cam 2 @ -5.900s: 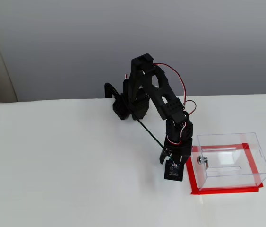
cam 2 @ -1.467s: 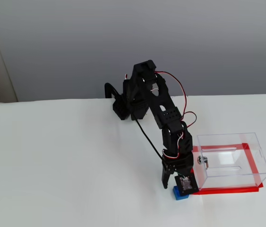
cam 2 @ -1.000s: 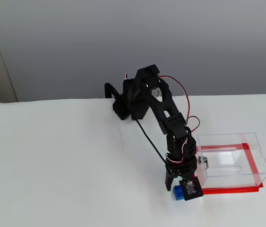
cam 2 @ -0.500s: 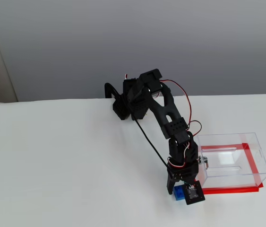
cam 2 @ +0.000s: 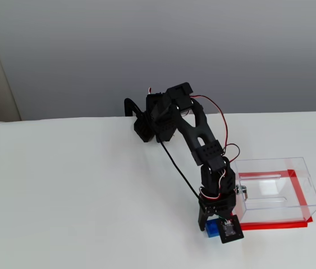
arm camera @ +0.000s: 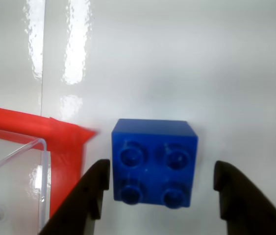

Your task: Pick the blue lego brick and place it into the transparent box

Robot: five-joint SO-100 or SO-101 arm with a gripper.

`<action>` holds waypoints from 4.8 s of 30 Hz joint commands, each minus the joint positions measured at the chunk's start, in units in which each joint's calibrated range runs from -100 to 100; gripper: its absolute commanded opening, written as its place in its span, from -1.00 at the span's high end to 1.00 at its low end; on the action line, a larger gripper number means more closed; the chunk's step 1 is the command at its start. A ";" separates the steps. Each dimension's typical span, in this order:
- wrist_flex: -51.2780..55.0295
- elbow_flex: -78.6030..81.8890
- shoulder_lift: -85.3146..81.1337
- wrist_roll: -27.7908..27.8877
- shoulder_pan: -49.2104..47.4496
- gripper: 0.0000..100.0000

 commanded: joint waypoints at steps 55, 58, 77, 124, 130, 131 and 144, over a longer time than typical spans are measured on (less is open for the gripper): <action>-0.64 -3.74 2.11 -2.45 0.34 0.56; -0.81 -3.74 2.02 -2.45 0.34 0.67; -0.47 -3.65 -3.66 -2.35 0.49 0.70; 3.71 -2.93 -35.74 -1.77 -22.36 0.70; 3.54 -3.20 -31.92 -1.82 -27.24 0.70; 3.63 -3.29 -31.15 -1.82 -27.90 0.70; 3.28 -2.93 -25.38 -1.93 -30.56 0.67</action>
